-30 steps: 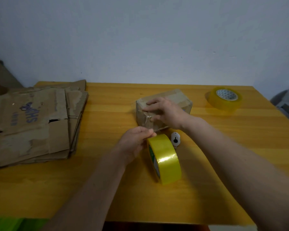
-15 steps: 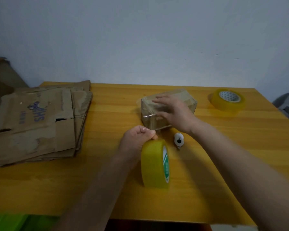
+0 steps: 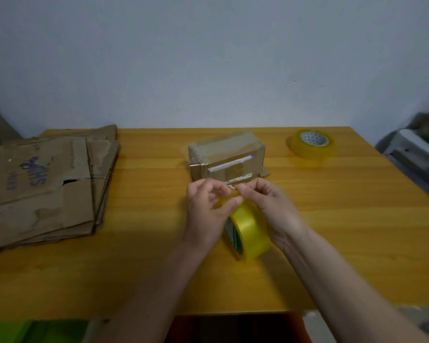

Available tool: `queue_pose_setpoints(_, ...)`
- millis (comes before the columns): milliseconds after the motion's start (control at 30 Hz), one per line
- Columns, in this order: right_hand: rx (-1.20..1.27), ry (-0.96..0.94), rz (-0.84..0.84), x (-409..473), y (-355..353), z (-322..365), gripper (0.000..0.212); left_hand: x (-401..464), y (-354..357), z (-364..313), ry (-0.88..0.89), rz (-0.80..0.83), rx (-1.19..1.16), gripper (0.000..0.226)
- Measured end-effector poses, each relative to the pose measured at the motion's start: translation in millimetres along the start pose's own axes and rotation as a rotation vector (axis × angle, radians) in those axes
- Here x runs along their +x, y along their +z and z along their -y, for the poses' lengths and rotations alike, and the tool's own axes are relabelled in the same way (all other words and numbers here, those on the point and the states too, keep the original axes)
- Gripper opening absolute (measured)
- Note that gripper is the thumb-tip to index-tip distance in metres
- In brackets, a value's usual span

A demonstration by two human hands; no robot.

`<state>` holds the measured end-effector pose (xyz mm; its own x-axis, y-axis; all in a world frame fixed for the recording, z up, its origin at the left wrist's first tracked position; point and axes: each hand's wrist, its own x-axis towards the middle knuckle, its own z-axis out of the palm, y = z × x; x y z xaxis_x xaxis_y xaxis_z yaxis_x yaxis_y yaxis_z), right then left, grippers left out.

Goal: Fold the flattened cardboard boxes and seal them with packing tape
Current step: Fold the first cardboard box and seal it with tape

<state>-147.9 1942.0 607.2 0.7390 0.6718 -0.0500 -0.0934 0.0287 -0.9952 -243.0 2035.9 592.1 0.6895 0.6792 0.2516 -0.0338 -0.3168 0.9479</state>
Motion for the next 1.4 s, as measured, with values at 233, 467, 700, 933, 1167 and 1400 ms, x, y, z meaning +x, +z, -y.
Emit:
queue_pose_setpoints(233, 0.022, 0.023, -0.049, -9, -8, 0, 0.018, -9, 7, -14, -0.055, -0.092, -0.086, 0.072)
queue_pose_setpoints(467, 0.060, 0.028, -0.061, -12, -10, 0, 0.015, -12, 9, -20, 0.055, -0.191, -0.127, 0.028)
queue_pose_setpoints(700, -0.074, -0.113, -0.089, -15, -15, -2, 0.020, -14, 7, -22, 0.073, -0.030, 0.146, 0.020)
queue_pose_setpoints(933, -0.304, -0.206, -0.069, -16, -33, -3, 0.020, -2, 13, -26, 0.107, -0.042, 0.403, 0.010)
queue_pose_setpoints(1167, -0.488, -0.038, -0.121, -27, -65, 12, 0.079, 4, 45, -33, -0.077, 0.049, 0.131, 0.014)
queue_pose_setpoints(1400, -0.595, -0.038, -0.107, -33, -90, 15, 0.080, 7, 76, -38, -0.197, 0.039, -0.054, 0.018)
